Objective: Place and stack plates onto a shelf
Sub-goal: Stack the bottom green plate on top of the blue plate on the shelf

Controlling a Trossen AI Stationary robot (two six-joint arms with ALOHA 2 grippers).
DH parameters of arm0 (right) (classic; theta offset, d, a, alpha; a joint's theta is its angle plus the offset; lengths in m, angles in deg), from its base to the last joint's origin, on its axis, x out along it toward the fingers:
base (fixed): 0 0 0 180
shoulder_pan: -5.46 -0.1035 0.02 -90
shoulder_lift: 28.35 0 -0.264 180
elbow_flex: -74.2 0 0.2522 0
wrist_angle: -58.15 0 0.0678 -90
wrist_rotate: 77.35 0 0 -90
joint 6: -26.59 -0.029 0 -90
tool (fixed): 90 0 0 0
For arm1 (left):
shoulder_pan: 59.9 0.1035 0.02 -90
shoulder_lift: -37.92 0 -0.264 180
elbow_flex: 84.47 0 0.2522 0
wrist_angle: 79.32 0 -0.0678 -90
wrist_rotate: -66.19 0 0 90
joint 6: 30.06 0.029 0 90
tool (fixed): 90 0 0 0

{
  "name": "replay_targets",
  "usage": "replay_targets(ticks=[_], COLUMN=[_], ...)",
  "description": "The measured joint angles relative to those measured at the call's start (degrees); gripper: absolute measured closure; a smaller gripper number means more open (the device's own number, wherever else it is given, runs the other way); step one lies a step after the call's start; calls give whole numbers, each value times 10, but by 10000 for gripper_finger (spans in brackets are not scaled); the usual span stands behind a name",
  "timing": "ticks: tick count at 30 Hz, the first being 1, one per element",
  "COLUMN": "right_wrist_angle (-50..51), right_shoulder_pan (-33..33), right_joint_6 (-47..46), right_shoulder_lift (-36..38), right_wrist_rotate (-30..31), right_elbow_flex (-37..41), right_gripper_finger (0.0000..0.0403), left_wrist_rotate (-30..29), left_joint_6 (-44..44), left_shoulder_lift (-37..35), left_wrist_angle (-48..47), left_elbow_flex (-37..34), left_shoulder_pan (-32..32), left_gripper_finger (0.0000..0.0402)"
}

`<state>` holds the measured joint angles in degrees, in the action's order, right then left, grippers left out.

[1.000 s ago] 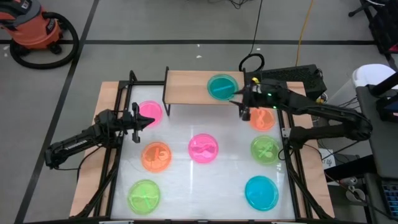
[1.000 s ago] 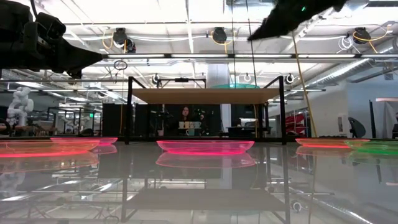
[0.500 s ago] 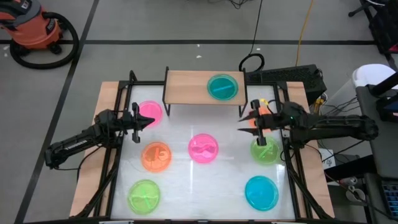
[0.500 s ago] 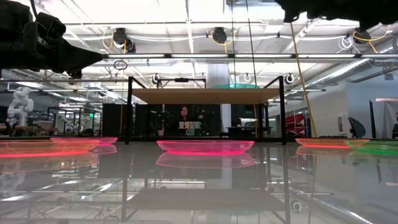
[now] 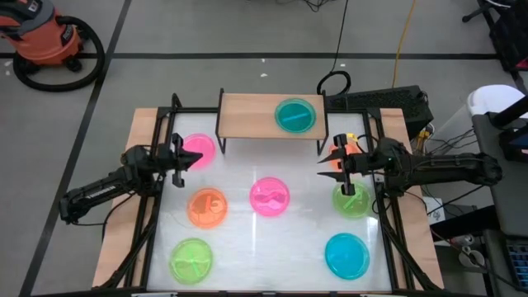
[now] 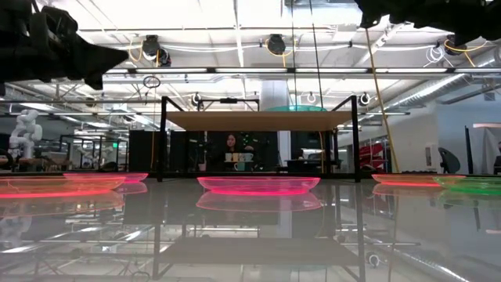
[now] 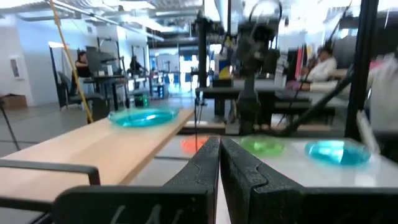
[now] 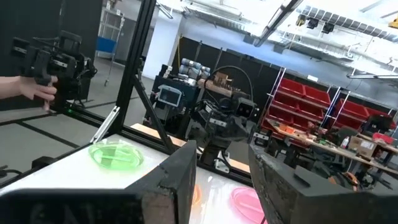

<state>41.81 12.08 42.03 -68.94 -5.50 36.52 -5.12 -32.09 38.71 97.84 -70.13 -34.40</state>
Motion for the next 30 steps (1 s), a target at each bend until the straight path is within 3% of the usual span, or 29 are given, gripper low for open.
replay_targets(ticks=[10,15,19,24,30], right_wrist_angle=[0,1,1,8,34], right_shoulder_pan=[0,0,0,0,0], right_joint_6=[-12,-12,-13,-13,-24], right_shoulder_lift=[-9,-11,-12,-12,-12], right_wrist_rotate=[0,1,2,2,3], right_elbow_flex=[0,0,0,0,0], right_gripper_finger=[275,275,275,275,275], left_wrist_rotate=[-23,-61,-137,-218,-228], left_joint_6=[-91,-28,0,-24,-58], left_shoulder_lift=[2,38,111,226,372], left_wrist_angle=[94,-60,-183,-259,-285], left_elbow_flex=[7,88,159,210,253], left_shoulder_pan=[0,-19,-52,-105,-202], left_gripper_finger=[380,381,381,381,381])
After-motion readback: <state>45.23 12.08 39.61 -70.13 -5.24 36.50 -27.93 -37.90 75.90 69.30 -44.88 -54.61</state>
